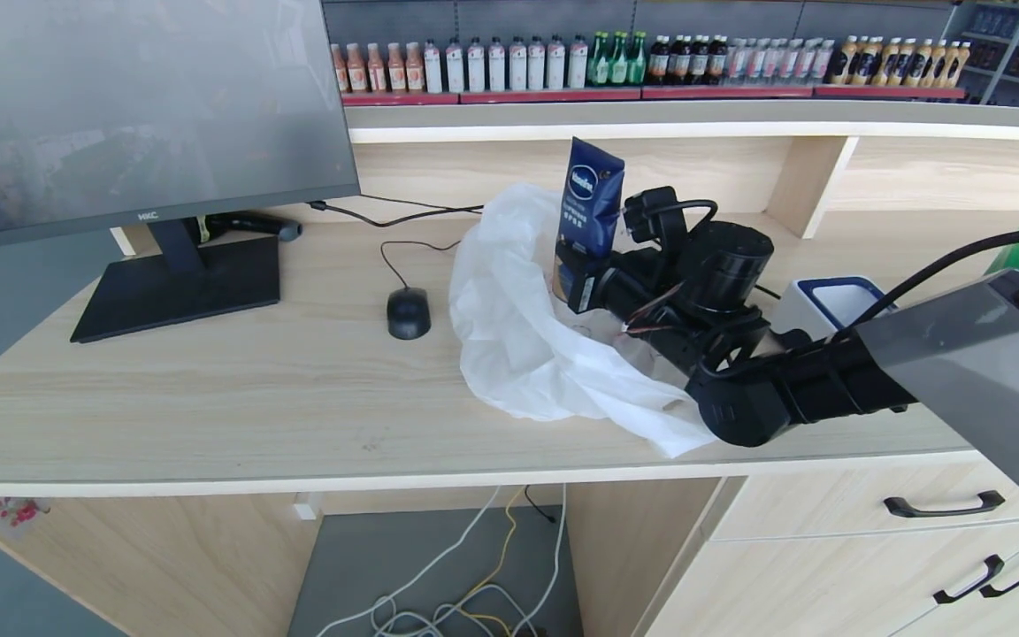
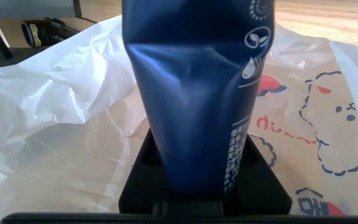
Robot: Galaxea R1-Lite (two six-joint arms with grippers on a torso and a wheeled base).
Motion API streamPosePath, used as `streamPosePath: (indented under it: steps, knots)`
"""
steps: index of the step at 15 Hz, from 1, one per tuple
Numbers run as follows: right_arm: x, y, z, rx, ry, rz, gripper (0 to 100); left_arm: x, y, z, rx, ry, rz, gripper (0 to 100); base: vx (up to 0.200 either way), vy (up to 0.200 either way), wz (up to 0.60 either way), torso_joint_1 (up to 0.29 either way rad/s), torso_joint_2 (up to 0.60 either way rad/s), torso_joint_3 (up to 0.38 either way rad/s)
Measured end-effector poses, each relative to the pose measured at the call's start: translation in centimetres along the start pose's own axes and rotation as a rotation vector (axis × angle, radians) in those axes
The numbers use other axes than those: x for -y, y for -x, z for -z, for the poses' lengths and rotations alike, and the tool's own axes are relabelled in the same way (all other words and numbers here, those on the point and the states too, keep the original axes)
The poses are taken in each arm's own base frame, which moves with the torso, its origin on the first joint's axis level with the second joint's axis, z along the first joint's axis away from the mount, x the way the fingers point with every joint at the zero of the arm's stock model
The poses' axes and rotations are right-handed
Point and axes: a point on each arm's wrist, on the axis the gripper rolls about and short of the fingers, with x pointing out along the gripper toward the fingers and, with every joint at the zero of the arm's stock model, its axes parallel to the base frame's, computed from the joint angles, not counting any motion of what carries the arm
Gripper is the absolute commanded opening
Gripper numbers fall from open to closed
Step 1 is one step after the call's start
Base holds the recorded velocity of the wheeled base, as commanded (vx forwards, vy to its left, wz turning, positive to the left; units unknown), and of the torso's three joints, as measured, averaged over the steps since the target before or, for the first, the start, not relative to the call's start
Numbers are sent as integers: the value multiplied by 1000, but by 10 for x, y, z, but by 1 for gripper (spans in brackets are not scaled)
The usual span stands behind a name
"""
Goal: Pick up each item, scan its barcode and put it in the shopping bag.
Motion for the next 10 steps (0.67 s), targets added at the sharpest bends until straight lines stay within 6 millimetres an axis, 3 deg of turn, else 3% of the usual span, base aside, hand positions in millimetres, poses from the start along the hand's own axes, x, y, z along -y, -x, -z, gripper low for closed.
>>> streamPosePath:
  steps: [10]
  knots:
    - [-1, -2, 8, 24, 3, 2, 0, 0, 0, 0, 0, 0, 0, 100, 0, 0, 0, 0, 0, 0]
